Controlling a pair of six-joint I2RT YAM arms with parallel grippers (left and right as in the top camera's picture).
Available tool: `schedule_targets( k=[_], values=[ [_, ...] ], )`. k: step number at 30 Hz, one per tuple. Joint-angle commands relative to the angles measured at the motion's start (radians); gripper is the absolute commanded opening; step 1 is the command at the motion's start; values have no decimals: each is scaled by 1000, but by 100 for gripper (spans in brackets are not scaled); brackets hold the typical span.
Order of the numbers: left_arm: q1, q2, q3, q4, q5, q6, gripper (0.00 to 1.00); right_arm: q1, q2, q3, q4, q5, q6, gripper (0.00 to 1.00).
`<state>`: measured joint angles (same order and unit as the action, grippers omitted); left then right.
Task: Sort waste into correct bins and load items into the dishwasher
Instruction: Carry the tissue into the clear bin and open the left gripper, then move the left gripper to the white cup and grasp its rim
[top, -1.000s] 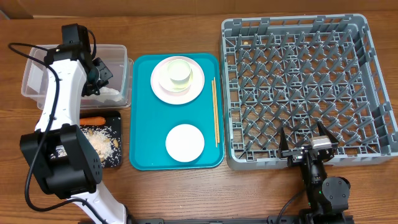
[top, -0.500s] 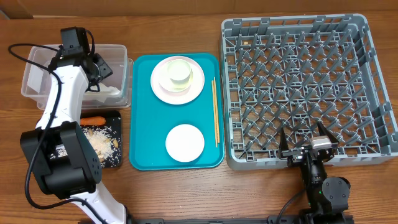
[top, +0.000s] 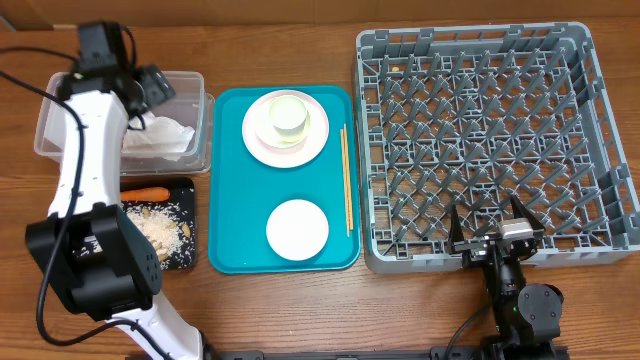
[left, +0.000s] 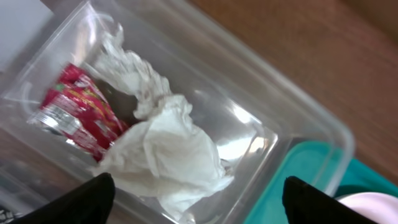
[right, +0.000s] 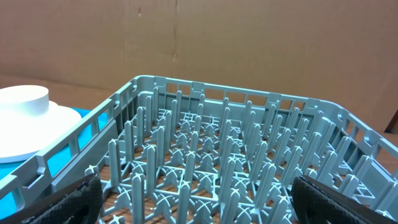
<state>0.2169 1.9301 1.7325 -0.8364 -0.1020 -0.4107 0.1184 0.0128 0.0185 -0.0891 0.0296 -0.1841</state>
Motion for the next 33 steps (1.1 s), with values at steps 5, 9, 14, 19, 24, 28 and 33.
schedule_targets(
  k=[5,9,14,19,24,28,33],
  values=[
    [-16,-22,278,-346,164,19,83,-3,-10,-11,8,-6,0,100],
    [-64,-22,303,-513,319,73,78,-3,-10,-11,8,-6,0,100],
    [-206,-21,284,-634,347,152,76,-3,-10,-11,8,-6,0,100],
    [-332,-21,284,-668,301,157,77,-3,-10,-11,8,-6,0,100],
    [-437,-21,284,-628,300,145,78,-3,-10,-11,8,-6,0,100],
    [-479,-21,284,-591,298,89,77,-3,-10,-11,8,-6,0,100],
    [-495,-21,279,-566,172,14,75,-3,-10,-11,8,-6,0,100]
  ],
)
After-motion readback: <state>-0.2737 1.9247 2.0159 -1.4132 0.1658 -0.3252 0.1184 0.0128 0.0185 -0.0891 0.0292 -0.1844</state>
